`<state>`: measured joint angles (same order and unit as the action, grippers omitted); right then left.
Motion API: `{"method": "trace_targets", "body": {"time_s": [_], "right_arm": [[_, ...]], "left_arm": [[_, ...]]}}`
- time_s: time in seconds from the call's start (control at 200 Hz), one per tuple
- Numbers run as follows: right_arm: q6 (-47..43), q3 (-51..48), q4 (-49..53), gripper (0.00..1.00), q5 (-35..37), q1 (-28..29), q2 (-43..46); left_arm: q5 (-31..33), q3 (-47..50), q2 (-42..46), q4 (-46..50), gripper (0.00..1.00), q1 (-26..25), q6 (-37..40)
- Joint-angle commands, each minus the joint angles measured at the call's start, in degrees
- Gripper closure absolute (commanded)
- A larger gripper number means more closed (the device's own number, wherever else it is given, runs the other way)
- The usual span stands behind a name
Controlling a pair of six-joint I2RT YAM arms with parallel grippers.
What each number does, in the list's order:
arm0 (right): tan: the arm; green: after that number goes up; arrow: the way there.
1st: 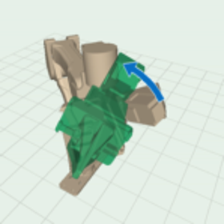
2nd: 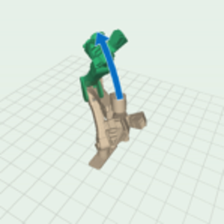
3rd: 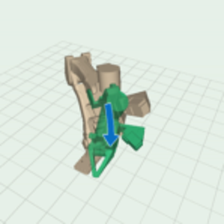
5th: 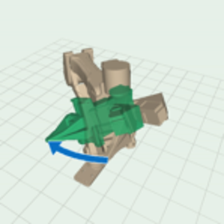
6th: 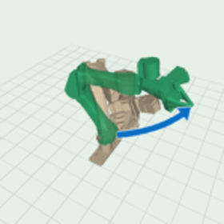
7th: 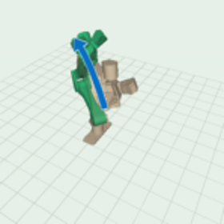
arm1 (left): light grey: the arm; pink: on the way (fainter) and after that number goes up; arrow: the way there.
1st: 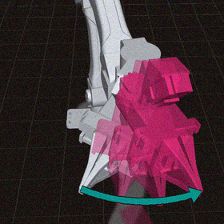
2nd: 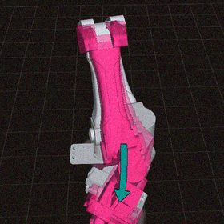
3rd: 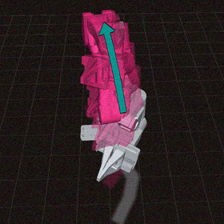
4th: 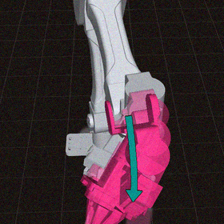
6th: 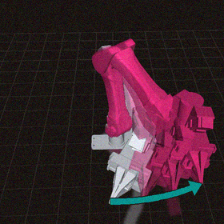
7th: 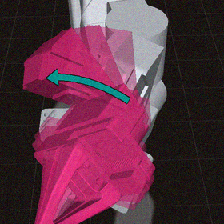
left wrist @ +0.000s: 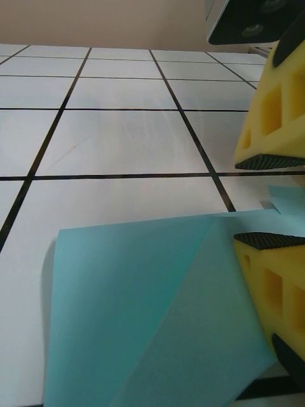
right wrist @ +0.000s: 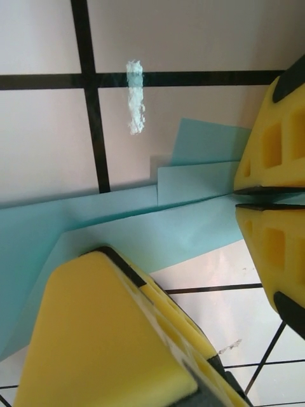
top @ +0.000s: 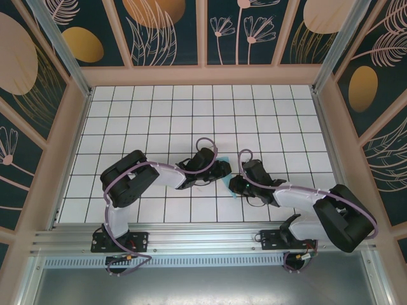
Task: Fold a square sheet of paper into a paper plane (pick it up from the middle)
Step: Fold the wing for the fifth time at the center of the table.
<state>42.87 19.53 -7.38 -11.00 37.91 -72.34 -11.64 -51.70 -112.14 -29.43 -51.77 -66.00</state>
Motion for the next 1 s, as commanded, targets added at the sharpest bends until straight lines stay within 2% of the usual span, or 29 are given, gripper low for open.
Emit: {"method": "trace_targets", "body": {"time_s": [0.0, 0.125, 0.28, 0.47, 0.766, 0.796, 0.996], "right_arm": [[-1.1, 1.8, 8.3, 0.78, 0.8, -0.3, 3.6], [-1.3, 2.3, 11.7, 0.74, 0.1, -1.3, 9.4], [-1.6, 0.5, 6.5, 0.93, -11.3, -3.4, 10.1], [-0.9, 1.2, 3.3, 0.96, -16.1, -3.9, 8.5], [-2.8, 0.9, 4.2, 0.97, -15.7, -6.3, 4.1], [-3.0, 0.7, 4.7, 0.97, -15.5, -8.2, 4.0], [-4.2, -1.5, 5.3, 0.98, -16.4, -11.0, 3.5]], "left_arm": [[-0.2, -1.2, -1.6, 2.0, 0.65, 0.0, 1.4], [-0.2, -1.3, -1.7, 2.3, 0.65, 0.1, 1.5], [-0.3, -1.5, -1.6, 2.6, 0.66, 0.0, 1.6], [-0.2, -1.7, -1.5, 3.1, 0.66, 0.0, 1.7], [-0.6, -2.1, -1.8, 3.4, 0.66, -0.1, 1.9], [-0.6, -2.2, -1.8, 3.5, 0.66, 0.0, 2.0], [-0.6, -2.3, -2.0, 3.6, 0.66, 0.0, 2.0]]}}
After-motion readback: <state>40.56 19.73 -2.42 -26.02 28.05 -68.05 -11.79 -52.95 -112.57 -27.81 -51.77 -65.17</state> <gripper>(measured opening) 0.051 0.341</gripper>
